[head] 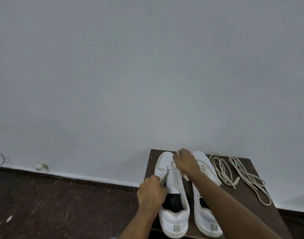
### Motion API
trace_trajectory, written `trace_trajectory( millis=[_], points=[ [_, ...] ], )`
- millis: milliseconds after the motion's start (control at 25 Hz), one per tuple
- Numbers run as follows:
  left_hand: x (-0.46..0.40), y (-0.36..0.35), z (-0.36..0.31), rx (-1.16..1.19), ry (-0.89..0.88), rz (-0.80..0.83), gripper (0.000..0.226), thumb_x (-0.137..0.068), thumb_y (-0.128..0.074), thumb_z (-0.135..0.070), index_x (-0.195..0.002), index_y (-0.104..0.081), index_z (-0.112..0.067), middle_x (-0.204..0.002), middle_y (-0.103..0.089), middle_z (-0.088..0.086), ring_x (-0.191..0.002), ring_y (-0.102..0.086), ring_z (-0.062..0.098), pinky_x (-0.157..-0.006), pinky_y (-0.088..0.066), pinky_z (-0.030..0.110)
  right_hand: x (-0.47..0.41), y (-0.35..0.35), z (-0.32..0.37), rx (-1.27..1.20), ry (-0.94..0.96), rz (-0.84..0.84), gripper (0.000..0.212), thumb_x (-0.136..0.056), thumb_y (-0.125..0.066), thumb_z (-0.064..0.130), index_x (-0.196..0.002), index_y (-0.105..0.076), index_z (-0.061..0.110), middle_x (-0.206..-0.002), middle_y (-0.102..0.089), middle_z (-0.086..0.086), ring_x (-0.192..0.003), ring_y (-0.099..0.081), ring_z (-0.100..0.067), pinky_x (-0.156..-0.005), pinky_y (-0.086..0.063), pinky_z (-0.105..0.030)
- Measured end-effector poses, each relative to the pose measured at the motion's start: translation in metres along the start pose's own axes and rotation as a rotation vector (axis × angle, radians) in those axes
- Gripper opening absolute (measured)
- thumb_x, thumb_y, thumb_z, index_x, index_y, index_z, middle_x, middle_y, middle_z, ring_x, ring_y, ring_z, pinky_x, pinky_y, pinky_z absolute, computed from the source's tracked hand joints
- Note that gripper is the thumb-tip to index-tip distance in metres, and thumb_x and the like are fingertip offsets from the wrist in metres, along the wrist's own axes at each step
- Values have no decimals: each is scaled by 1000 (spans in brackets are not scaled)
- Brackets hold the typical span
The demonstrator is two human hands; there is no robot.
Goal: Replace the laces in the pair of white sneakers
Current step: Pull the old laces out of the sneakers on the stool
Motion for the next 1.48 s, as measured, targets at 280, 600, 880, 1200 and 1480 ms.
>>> trace_trajectory(
  millis=[280, 600, 880, 1200, 1480],
  points=[
    [0, 2, -3, -25, -2, 2, 23, -92, -51, -25, -109, -63, -16, -106, -67, 5, -97, -64, 26, -81, -53, 35, 5, -18, 6, 787, 161, 85, 36, -95, -49, 34, -120, -52, 8, -124, -57, -12, -113, -56, -30, -82, -43, -35],
    [1, 1, -4, -29, -4, -9, 24, -93, -50, -25, -113, -61, -16, -108, -65, 4, -99, -64, 24, -80, -50, 33, 7, -2, -7, 349, -79, 312, 34, -92, -60, 33, -70, -45, 12, -61, -47, -1, -52, -44, -11, -52, -35, -22],
    [3, 1, -5, -45, -6, -8, 25, -92, -53, -25, -113, -62, -14, -107, -66, 5, -99, -64, 25, -81, -53, 34, 26, 61, 71, -73, 129, 338, 36, -92, -63, 29, -71, -54, 1, -50, -37, 1, -36, -23, -8, -35, -20, -17],
    [4, 1, -8, -42, -11, 5, 25, -93, -53, -28, -112, -63, -15, -104, -67, 3, -94, -66, 22, -79, -56, 33, 55, 135, 128, -243, 406, 70, 34, -93, -61, 36, -85, -59, 4, -40, -41, 11, -37, -34, -5, -37, -24, -16],
    [5, 5, -8, -60, -7, 6, 23, -94, -51, -26, -112, -61, -15, -104, -66, 5, -95, -63, 24, -70, -48, 30, 78, 176, 75, -297, 398, -60, 34, -93, -61, 37, -79, -57, 7, -58, -53, 0, -55, -49, -14, -42, -33, -23]
  ],
)
Point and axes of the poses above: each hand's wrist, its own x-axis away from the middle knuckle, its own y-axis out of the back of the hand, z = x × y, the point moved 6 cm from there along -x, towards the middle knuckle
